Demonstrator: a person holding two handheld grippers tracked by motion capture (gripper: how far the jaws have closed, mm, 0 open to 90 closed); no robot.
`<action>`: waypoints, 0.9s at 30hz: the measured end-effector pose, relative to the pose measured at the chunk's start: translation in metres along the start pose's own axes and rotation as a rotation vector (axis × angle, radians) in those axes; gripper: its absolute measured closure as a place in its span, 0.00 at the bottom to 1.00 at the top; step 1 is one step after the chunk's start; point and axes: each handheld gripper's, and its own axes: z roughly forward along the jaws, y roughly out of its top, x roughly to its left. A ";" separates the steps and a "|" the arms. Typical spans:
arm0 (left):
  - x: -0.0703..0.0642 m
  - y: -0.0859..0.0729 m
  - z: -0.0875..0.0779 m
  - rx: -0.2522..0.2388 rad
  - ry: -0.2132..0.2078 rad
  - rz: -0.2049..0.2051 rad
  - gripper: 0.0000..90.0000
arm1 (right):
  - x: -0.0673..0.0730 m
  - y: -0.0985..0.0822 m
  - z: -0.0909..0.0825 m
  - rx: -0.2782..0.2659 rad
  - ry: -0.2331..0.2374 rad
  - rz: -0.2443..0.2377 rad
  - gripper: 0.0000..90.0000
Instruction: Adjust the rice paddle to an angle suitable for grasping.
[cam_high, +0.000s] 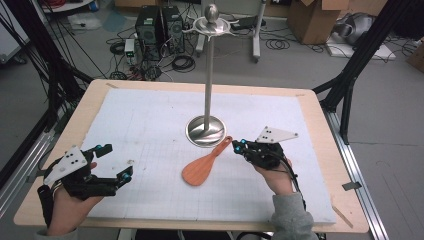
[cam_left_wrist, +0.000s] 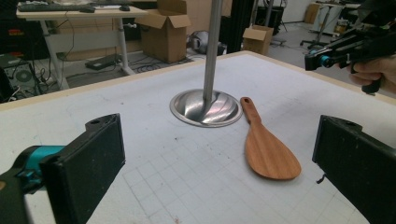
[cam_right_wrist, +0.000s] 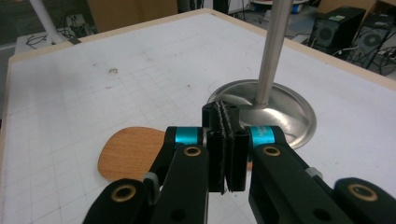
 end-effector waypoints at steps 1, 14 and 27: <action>0.001 0.000 -0.003 -0.003 0.004 0.000 0.03 | 0.000 -0.001 0.006 0.002 0.015 0.019 0.99; 0.000 -0.004 -0.014 -0.002 0.026 -0.007 0.03 | 0.004 -0.009 0.046 0.059 0.047 0.007 0.99; -0.002 -0.006 -0.016 0.009 0.029 0.001 0.03 | 0.012 -0.014 0.072 0.120 0.051 -0.014 0.99</action>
